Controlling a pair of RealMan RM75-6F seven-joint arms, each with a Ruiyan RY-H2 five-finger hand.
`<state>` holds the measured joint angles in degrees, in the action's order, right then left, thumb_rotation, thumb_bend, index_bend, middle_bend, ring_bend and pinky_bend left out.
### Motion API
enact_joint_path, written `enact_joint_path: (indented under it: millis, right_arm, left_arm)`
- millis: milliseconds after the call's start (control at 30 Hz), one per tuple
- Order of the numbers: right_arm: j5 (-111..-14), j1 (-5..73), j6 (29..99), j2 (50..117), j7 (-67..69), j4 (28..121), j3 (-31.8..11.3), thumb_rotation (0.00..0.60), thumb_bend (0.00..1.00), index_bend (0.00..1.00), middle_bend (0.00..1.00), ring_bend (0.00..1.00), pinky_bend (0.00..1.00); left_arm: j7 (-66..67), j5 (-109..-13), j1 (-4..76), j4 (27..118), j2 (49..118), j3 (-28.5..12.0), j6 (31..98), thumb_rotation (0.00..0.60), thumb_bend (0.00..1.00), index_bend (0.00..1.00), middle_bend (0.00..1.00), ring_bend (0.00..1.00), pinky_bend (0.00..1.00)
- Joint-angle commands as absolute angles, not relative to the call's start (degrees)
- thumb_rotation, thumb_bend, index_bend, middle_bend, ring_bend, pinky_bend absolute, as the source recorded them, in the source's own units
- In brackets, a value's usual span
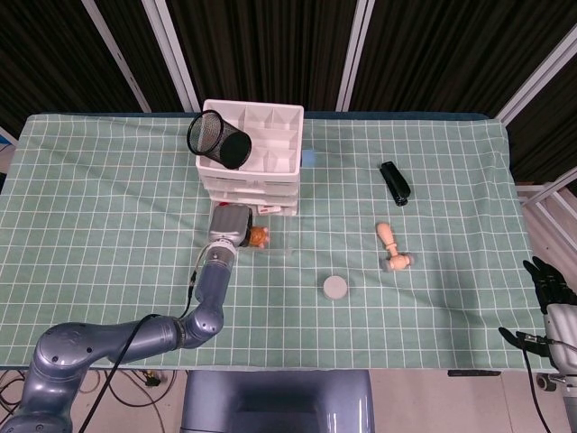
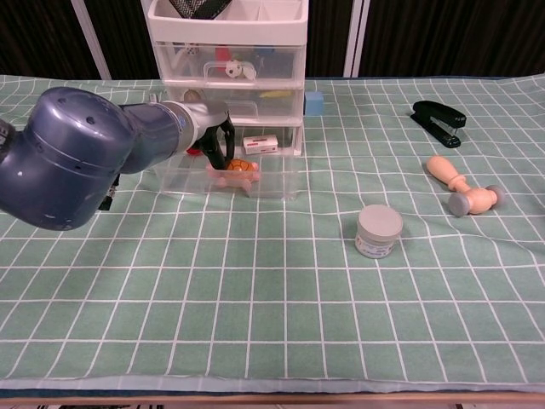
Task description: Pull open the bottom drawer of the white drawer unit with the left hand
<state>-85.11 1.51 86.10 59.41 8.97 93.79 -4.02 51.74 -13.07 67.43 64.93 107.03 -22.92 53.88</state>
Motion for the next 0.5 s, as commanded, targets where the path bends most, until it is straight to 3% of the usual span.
enact_joint_path:
  millis: [33,233,500]
  right_arm:
    - [-85.1,1.5,86.1,59.4,8.9,93.8,-4.0,0.6,0.03,0.0,0.0,0.0,0.21]
    - [-85.1,1.4,86.3,59.4,9.0,93.8,-4.1,0.6,0.02,0.0,0.0,0.0,0.21]
    - [-84.8,1.5,86.1,59.5,8.7,93.8,-4.1,0.6,0.03,0.0,0.0,0.0,0.21]
  left_arm:
    - [55.2,-9.9,68.9,66.3,105.8,-23.2,54.0,0.6,0.21,0.43,1.0,1.0,1.0]
    - [60.7,-3.8,71.4,66.0,105.0,-23.2,53.9,0.6,0.2,0.43,1.0,1.0,1.0]
    - [61.3,-2.5,72.7,67.1,103.8,-24.0,53.4,0.6,0.2,0.44,1.0,1.0,1.0]
